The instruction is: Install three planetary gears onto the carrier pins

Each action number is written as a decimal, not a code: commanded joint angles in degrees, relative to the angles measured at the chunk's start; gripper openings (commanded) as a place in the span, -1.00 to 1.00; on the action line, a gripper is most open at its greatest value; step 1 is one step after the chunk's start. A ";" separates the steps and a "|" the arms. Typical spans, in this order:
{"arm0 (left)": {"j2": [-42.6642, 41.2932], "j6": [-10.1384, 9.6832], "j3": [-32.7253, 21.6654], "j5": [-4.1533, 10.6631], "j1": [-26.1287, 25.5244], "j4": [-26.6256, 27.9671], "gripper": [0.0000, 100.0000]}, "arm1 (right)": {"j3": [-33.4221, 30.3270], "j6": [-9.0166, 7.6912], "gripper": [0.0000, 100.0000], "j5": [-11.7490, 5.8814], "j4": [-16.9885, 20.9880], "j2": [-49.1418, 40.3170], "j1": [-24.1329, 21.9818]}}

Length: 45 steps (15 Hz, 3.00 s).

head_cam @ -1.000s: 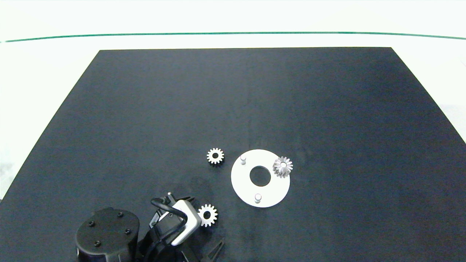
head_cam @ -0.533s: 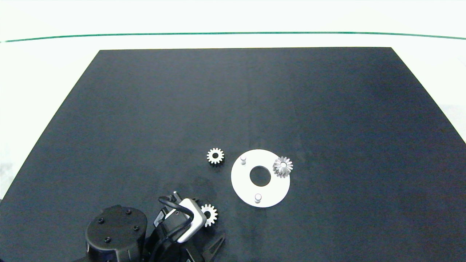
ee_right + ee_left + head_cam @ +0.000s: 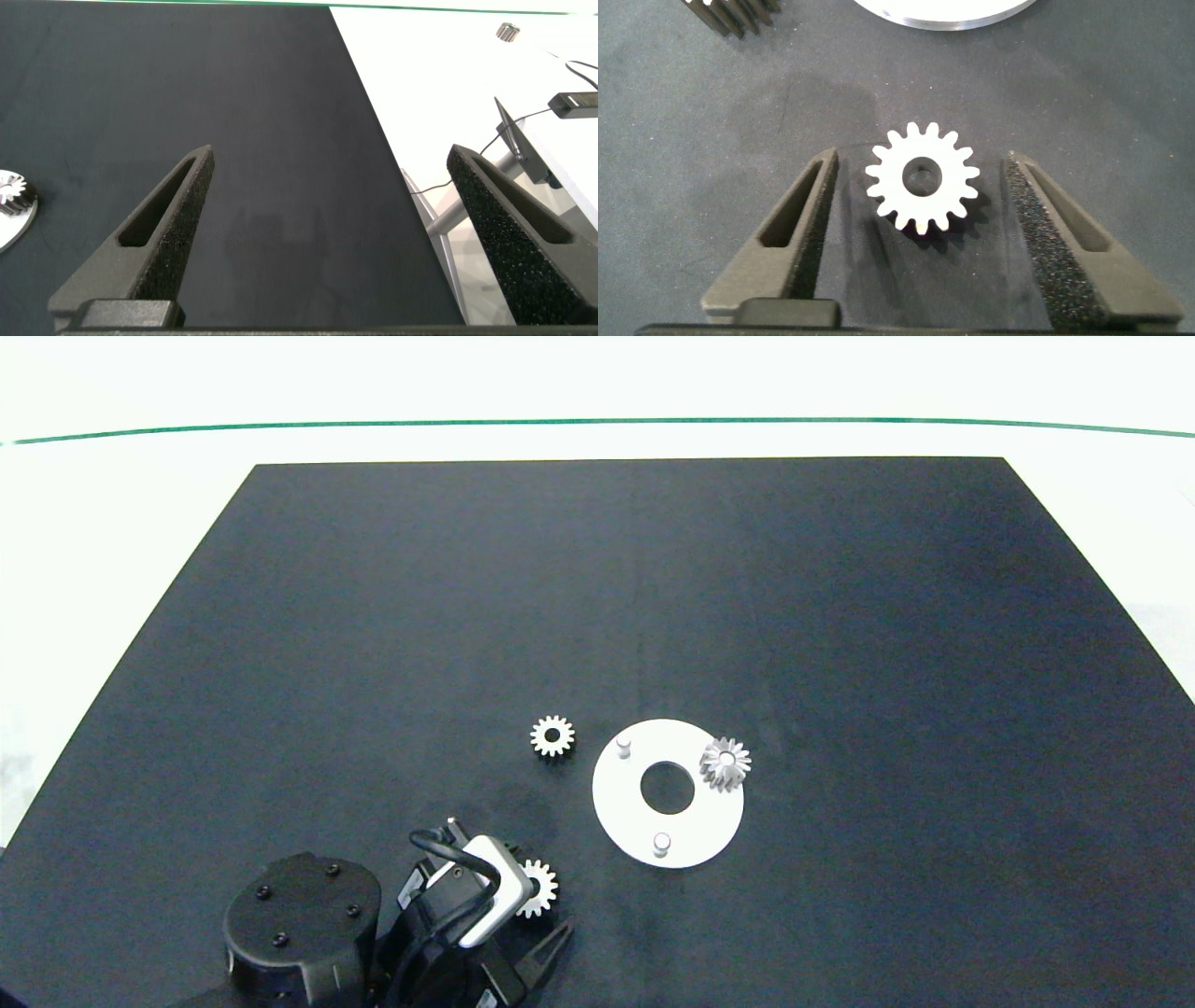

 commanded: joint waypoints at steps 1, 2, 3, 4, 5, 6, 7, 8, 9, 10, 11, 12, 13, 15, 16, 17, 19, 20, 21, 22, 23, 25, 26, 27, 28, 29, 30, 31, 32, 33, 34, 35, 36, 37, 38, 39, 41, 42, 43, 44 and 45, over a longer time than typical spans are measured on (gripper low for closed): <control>0.12 0.07 -0.02 0.08 0.05 -0.46 0.29 | -0.01 -0.07 1.00 -0.15 0.35 0.28 0.04; 0.21 0.16 -0.02 0.17 0.05 -0.46 0.23 | 0.08 -0.07 1.00 -0.15 0.35 0.28 0.04; 0.65 0.34 -0.10 0.17 0.05 -0.55 0.20 | 0.17 -0.07 1.00 -0.15 0.35 0.37 0.04; 0.91 0.51 0.07 0.17 0.05 -0.55 0.17 | 0.08 -0.07 1.00 -0.15 0.35 0.54 0.04; 0.91 0.51 0.07 0.17 0.05 -0.55 0.11 | 0.08 -0.07 1.00 -0.15 0.35 0.54 0.04; 0.82 0.51 0.07 0.17 0.14 -0.55 0.08 | 0.17 -0.07 1.00 -0.15 0.35 0.63 0.04; 0.82 0.51 0.07 0.17 0.31 -0.55 0.02 | 0.17 -0.07 1.00 -0.15 0.35 0.63 0.04; 0.82 0.51 0.07 0.17 0.31 -0.55 -0.01 | 0.08 -0.07 1.00 -0.06 0.35 0.72 0.04; 0.82 0.51 0.07 0.17 0.31 -0.55 -0.04 | 0.08 -0.07 1.00 -0.15 0.35 0.63 0.04; 0.91 0.51 0.07 0.17 0.31 -0.46 -0.10 | 0.17 -0.07 1.00 -0.15 0.35 0.54 0.04; 0.91 0.51 0.07 0.17 0.22 -0.55 -0.13 | 0.17 -0.07 1.00 -0.15 0.35 0.54 0.04; 1.00 0.51 0.07 0.17 0.22 -0.46 -0.16 | 0.17 -0.07 1.00 -0.15 0.35 0.54 0.04; 1.00 0.60 0.07 0.17 0.22 -0.46 -0.22 | 0.17 -0.07 1.00 -0.15 0.35 0.63 0.04; 1.00 0.60 0.07 0.17 0.22 -0.46 -0.28 | 0.26 -0.07 1.00 -0.15 0.35 0.54 0.13; 1.00 0.60 0.07 0.17 0.22 -0.46 -0.34 | 0.26 -0.07 1.00 -0.15 0.35 0.63 0.04; 0.91 0.69 0.07 0.26 0.31 -0.46 -0.37 | 0.26 -0.07 1.00 -0.15 0.35 0.63 0.13; 1.00 0.69 0.07 0.26 0.31 -0.46 -0.46 | 0.26 -0.07 1.00 -0.06 0.35 0.72 0.13; 1.09 0.69 0.07 0.26 0.22 -0.46 -0.49 | 0.26 -0.07 1.00 -0.06 0.35 0.72 0.13; 1.26 0.69 0.07 0.26 0.22 -0.46 -0.52 | 0.26 -0.07 1.00 -0.06 0.35 0.72 0.13; 1.35 0.69 -0.02 0.26 0.31 -0.55 -0.58 | 0.26 -0.07 1.00 -0.06 0.35 0.72 0.13; 1.26 0.69 -0.02 0.26 0.22 -0.46 -0.61 | 0.26 -0.07 1.00 -0.06 0.35 0.72 0.13; 0.74 0.69 -0.72 0.26 -0.22 -0.38 -0.62 | 0.26 -0.07 1.00 -0.06 0.35 0.81 0.13; 0.30 0.69 -1.07 0.35 -0.66 -0.29 -0.62 | 0.34 -0.07 1.00 -0.06 0.35 0.81 0.13; 0.12 0.69 -1.25 0.88 -1.80 -0.20 -0.62 | 0.34 -0.07 1.00 0.03 0.35 0.81 0.13; -0.58 0.69 -1.51 1.49 -2.85 -0.02 -0.62 | 0.52 -0.07 1.00 0.03 0.35 0.81 0.13; -0.76 0.69 -1.86 1.67 -4.00 0.15 -0.62 | 0.52 -0.07 1.00 0.03 0.35 0.89 0.13; -1.29 0.69 -2.21 1.75 -4.79 0.41 -0.62 | 0.52 -0.07 1.00 0.03 0.35 0.89 0.13; -1.37 0.87 -2.74 1.75 -6.02 0.50 -0.62 | 0.52 -0.07 1.00 0.11 0.35 0.89 0.13; -1.64 1.39 -3.36 1.84 -6.81 0.59 -0.62 | 0.61 -0.07 1.00 0.38 0.35 0.89 0.04; -1.64 2.18 -4.94 1.84 -7.25 1.73 -0.62 | 0.61 -0.07 1.00 0.55 0.35 0.89 0.04; -1.90 2.36 -7.22 1.93 -7.25 4.28 -0.62 | 0.61 -0.07 1.00 0.55 0.35 0.98 0.04; -2.69 2.45 -9.42 1.93 -7.34 7.36 -0.62 | 0.70 -0.07 1.00 0.55 0.35 0.98 0.04; -3.75 2.45 -11.71 1.93 -7.34 10.87 -0.62 | 0.70 -0.07 1.00 0.55 0.35 0.98 0.04; -4.27 2.45 -13.29 1.93 -7.34 13.86 -0.62 | 0.78 -0.07 1.00 0.55 0.35 0.98 0.04; -4.36 2.45 -14.78 1.93 -7.34 15.27 -0.62 | 0.78 -0.07 1.00 0.55 0.35 0.98 -0.05; -4.45 2.62 -16.19 1.93 -7.34 15.88 -0.62 | 0.78 -0.07 1.00 0.64 0.35 0.98 -0.05; -4.80 2.89 -18.56 1.93 -7.34 18.96 -0.62 | 0.87 -0.15 1.00 0.73 0.35 1.07 -0.05; -4.71 2.89 -19.18 2.02 -7.77 19.58 -0.62 | 0.87 -0.15 1.00 0.73 0.35 1.24 -0.05; -4.19 2.89 -19.62 2.02 -8.39 19.58 -0.62 | 0.87 -0.15 1.00 0.82 0.35 1.33 -0.05; -3.66 2.89 -20.06 2.90 -8.57 19.58 -0.62 | 0.87 -0.15 1.00 0.82 0.35 1.33 -0.05; -2.78 2.89 -20.67 3.86 -9.44 19.58 -0.62 | 0.87 -0.15 1.00 0.82 0.35 1.33 -0.05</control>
